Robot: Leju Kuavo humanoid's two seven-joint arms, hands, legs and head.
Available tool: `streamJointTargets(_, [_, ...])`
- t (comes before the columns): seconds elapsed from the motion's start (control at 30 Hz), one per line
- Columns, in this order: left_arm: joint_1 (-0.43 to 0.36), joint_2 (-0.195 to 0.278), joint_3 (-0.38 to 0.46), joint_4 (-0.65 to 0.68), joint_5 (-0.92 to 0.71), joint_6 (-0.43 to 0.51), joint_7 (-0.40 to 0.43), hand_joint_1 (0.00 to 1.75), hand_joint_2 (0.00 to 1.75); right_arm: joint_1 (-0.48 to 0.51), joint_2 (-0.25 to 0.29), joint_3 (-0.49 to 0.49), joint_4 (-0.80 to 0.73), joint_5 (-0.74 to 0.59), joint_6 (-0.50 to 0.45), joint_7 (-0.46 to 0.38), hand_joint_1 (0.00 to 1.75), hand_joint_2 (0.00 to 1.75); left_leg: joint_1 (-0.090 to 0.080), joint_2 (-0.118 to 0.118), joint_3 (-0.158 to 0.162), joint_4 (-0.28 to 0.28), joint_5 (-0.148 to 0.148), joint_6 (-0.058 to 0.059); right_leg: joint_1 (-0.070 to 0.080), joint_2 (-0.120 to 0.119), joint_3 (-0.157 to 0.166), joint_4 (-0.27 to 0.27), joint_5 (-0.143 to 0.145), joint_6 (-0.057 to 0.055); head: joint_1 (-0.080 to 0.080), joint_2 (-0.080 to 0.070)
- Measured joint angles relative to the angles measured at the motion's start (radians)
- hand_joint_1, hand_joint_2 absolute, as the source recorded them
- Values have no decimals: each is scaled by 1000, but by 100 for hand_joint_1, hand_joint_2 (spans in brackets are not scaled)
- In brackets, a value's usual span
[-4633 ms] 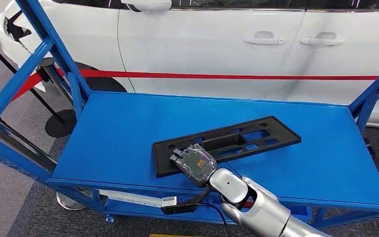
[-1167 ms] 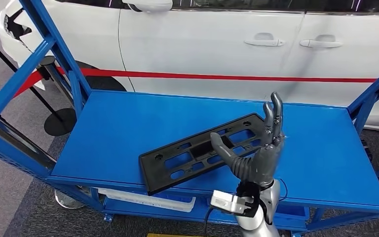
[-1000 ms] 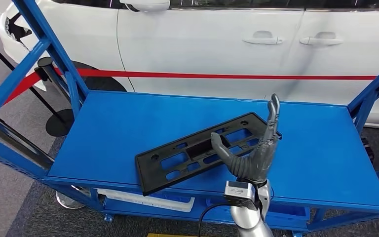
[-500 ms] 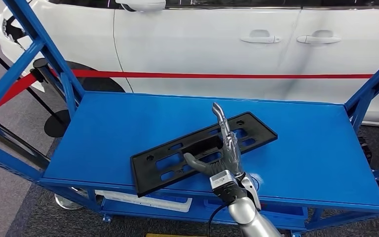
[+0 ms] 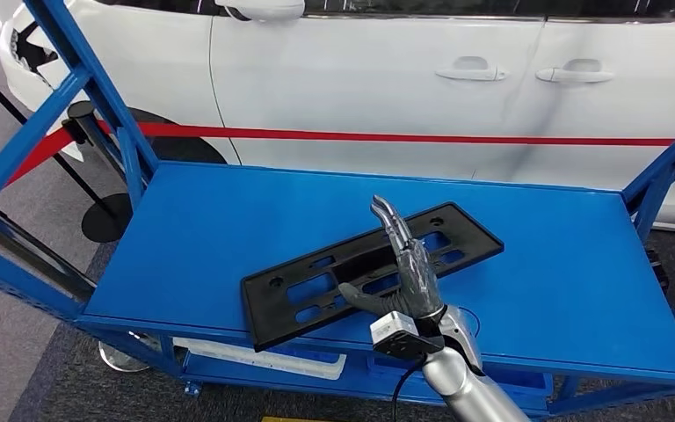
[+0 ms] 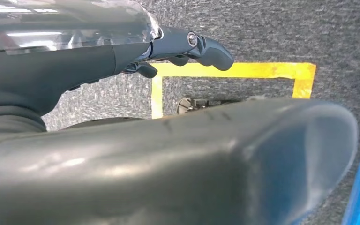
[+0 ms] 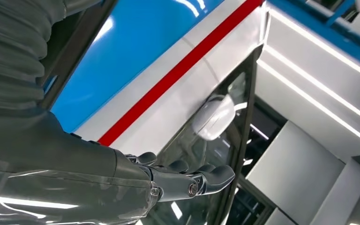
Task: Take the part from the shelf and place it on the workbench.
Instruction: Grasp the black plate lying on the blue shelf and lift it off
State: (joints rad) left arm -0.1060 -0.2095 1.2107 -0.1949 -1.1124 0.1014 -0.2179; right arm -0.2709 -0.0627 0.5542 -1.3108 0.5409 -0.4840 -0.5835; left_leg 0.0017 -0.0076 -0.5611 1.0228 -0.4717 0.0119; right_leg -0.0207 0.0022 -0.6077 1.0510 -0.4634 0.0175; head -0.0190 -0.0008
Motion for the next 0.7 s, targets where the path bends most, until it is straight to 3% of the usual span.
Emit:
streamJointTargets(0.13, [0, 3, 0, 0, -6, -3, 2, 0, 0, -22, -15, 12, 23, 76, -30, 27, 0, 175, 2, 1, -5, 14, -14, -21, 3, 3, 0, -6, 1, -24, -1, 0])
streamJointTargets(0.2, [0, 5, -1, 0, -9, -6, 2, 0, 0, -41, -21, 19, 39, 109, -33, 38, 0, 175, 4, 2, -42, 96, -63, -31, 1, 2, 1, -9, 2, -33, -1, 0])
streamJointTargets(0.27, [1, 7, -1, 0, -14, -11, 2, 0, 0, -62, -32, 29, 66, 132, -23, 42, 0, 175, 5, 2, -105, 229, -121, -35, 4, 1, 0, -8, 1, -38, -1, 0])
streamJointTargets(0.3, [2, 8, -1, 0, -15, -13, 1, 0, 0, -70, -39, 35, 82, 139, -16, 42, 0, 175, 5, 2, -128, 274, -131, -35, 5, 0, 1, -8, 1, -38, -1, 0])
streamJointTargets(0.33, [3, 9, -1, 0, -17, -15, 1, 0, 0, -78, -47, 40, 96, 144, -8, 40, 0, 175, 5, 2, -135, 284, -122, -33, 7, 0, 1, -8, 1, -39, -1, 0])
streamJointTargets(0.37, [4, 10, -1, 0, -17, -17, 0, 0, 0, -86, -54, 44, 109, 146, 0, 37, 0, 175, 5, 2, -124, 255, -96, -29, 8, 0, 3, -8, 1, -39, -1, 0])
streamJointTargets(0.47, [4, 15, -1, 0, -16, -17, -3, 0, 0, -116, -70, 55, 141, 123, 36, 12, 0, 175, -2, 2, -40, 65, 0, -8, 12, 3, 5, -8, 0, -37, -1, 0])
streamJointTargets(0.53, [3, 19, -2, 0, -13, -16, -5, 0, 0, -141, -78, 66, 168, 91, 65, -12, 0, 175, -8, 2, -17, 9, 10, 1, 12, 3, 2, -9, 2, -29, 0, 0])
streamJointTargets(0.63, [7, 21, -2, 0, -9, -14, -6, 0, 0, -174, -85, 80, 201, 61, 86, -31, 0, 175, -5, 2, -10, -12, 19, 12, 11, 2, -2, -8, 1, -11, 0, 0])
streamJointTargets(0.7, [8, 22, -1, 0, -8, -12, -6, 0, 0, -203, -89, 92, 226, 45, 94, -37, 0, 175, 0, 4, -5, -27, 29, 20, 10, 2, -29, 51, -38, -3, 2, 0])
